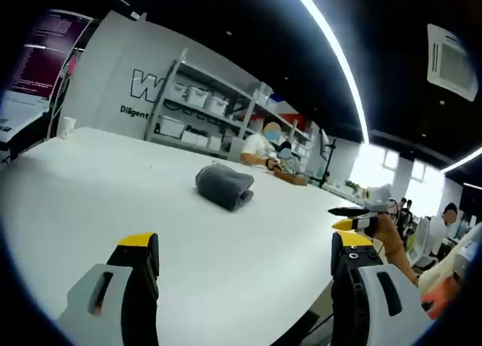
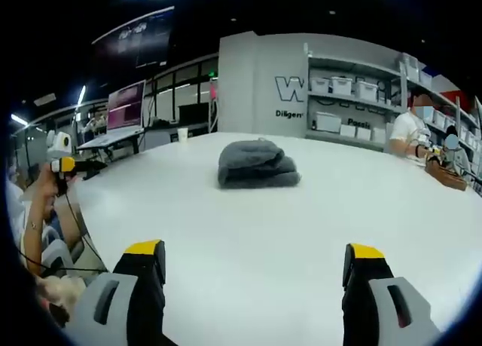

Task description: Open the folded towel by lifting each exposed corner and separating the folded layers until the towel lies flat within the target outline without major curled edges

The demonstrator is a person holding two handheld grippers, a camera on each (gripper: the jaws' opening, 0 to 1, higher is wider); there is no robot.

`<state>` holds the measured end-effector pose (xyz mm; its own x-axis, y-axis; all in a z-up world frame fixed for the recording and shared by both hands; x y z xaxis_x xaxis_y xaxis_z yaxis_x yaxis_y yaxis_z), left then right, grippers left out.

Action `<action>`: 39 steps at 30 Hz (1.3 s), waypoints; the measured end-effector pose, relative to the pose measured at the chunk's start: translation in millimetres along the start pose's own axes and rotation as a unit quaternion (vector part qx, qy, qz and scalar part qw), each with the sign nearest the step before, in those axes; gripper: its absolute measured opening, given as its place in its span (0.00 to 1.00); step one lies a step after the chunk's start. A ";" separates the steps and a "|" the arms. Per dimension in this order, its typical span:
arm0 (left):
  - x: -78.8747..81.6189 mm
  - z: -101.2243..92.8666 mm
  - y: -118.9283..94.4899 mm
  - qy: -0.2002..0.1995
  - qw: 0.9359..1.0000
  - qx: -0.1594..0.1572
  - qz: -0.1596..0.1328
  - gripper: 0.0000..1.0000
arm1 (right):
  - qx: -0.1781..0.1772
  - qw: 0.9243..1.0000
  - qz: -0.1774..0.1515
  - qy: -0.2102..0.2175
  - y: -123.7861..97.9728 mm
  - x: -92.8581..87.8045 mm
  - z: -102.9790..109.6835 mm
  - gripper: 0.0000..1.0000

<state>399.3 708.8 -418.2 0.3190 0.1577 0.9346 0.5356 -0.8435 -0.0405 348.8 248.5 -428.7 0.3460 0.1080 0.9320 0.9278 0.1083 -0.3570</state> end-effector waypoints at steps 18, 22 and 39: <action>3.7 -0.2 -1.7 -0.001 1.000 0.004 -0.002 0.94 | 0.005 1.000 0.005 0.004 2.4 -2.0 -2.7 0.99; 3.6 0.4 -2.0 -0.004 1.000 0.009 0.001 0.97 | 0.006 1.000 0.004 0.009 3.4 -2.3 -3.8 0.99; 1.4 2.3 -10.6 -0.005 1.000 0.015 0.003 0.99 | 0.004 1.000 0.014 0.008 4.6 -5.0 -3.7 0.98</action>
<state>395.8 719.2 -417.3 0.3311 0.1575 0.9304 0.5568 -0.8286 -0.0578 351.9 244.8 -434.8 0.3740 0.0944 0.9226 0.9167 0.1131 -0.3832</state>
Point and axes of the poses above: the point that each gripper's makers call its tool centre point, and the gripper's own axes: y roughly forward along the fingers, z roughly to its left, x roughly out of its top, the point moved 10 cm from there along -y, roughly backward along the fingers, and after that the axes turned 9 degrees about -x, right-handed, at the moved point
